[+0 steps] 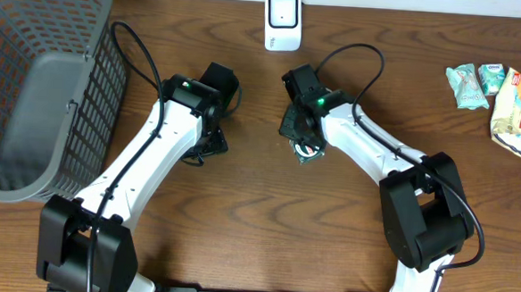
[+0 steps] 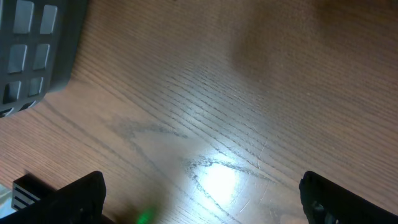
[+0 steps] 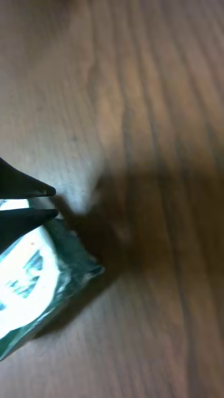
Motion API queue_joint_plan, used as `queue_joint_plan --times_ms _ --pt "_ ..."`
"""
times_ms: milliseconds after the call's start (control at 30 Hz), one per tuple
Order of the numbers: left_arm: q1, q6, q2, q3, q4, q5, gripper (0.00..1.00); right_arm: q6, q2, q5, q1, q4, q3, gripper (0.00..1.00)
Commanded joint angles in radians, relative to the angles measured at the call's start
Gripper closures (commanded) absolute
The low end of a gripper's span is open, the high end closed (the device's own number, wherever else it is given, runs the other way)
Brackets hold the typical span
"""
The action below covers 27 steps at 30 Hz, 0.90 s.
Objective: Scan the item barcode
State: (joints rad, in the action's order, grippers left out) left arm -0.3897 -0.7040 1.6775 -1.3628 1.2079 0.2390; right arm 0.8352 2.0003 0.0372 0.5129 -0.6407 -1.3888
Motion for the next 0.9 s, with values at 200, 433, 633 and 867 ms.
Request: queue_joint_plan --times_ms 200,433,633,867 --pt "0.002 -0.008 -0.005 0.005 0.006 0.016 0.02 0.031 0.003 0.027 0.012 0.1 0.058 0.98" --pt "0.002 -0.008 -0.005 0.005 0.006 0.016 0.02 -0.076 0.002 -0.045 0.009 -0.006 0.055 0.99" --pt "0.002 -0.008 -0.005 0.005 0.006 0.016 0.02 -0.186 -0.027 -0.069 -0.001 -0.147 -0.003 0.99" --pt "0.002 -0.008 -0.005 0.005 0.006 0.016 0.02 -0.268 -0.059 -0.062 -0.011 -0.307 -0.084 0.93"
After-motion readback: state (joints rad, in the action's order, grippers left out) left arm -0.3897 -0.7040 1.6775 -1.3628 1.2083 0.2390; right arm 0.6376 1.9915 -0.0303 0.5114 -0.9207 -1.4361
